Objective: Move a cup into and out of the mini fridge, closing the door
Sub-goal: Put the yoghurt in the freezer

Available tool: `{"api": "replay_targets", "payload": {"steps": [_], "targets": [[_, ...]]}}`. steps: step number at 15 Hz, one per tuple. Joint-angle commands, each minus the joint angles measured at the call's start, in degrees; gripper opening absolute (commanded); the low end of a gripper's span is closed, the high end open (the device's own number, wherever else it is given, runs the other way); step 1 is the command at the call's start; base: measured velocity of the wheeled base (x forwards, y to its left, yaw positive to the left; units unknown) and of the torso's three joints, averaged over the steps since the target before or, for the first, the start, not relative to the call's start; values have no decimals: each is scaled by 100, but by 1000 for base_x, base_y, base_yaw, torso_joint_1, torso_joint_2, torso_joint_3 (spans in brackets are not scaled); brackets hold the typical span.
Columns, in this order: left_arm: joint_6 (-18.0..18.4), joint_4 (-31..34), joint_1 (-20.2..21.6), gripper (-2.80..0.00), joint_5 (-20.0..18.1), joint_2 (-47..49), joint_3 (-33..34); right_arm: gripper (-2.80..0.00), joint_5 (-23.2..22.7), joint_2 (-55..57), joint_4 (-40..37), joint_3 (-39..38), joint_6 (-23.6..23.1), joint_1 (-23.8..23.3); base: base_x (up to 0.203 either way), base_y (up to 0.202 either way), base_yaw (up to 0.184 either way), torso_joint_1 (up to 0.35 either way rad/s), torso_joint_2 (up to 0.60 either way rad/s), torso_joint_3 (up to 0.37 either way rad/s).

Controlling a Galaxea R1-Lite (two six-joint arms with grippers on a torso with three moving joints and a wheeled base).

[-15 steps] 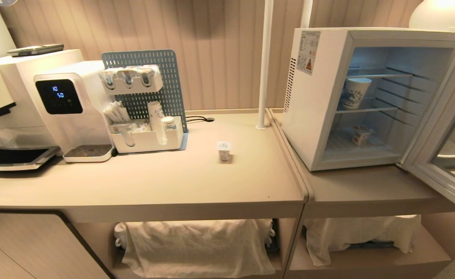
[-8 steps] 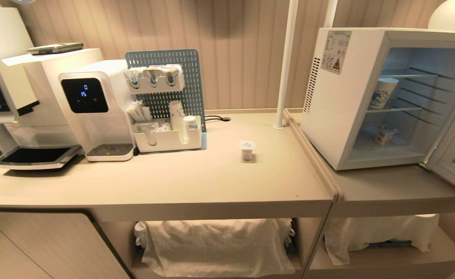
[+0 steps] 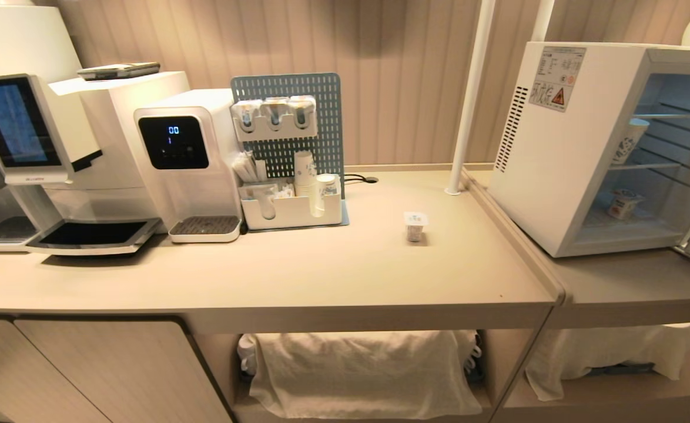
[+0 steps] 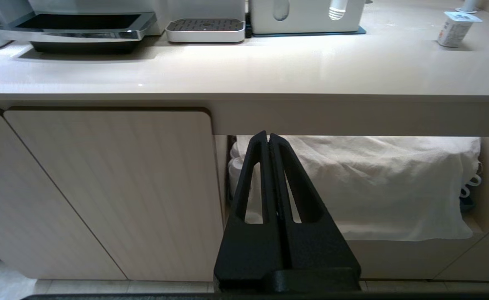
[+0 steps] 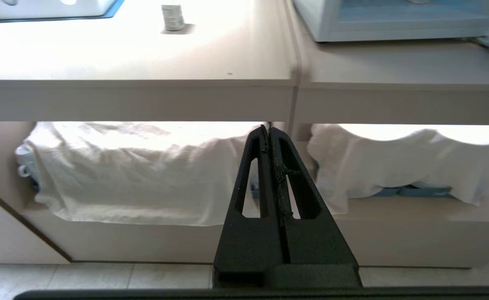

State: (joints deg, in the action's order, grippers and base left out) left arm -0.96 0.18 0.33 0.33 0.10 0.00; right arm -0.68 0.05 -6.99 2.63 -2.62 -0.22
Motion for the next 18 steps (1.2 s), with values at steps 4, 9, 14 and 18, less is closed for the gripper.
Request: {"api": "replay_targets", "payload": {"steps": [4,9,14,18], "targets": [[26,-1,2,-280,2,-1,9,-280,-2,13,-4,0,-2,-4,0,105,2,2,2,3],[19,-1,2,-280,2,-1,9,-280,-2,13,-4,0,-2,-3,104,4,3,2,1,2],[17,-1,2,-280,2,-1,9,-280,13,-5,11,1,78,-3,193,0,1,2,3,3],[17,-1,2,-280,2,-1,9,-280,-10,636,-69,1207,271,-3,66,0,-1,4,3,1]]}}
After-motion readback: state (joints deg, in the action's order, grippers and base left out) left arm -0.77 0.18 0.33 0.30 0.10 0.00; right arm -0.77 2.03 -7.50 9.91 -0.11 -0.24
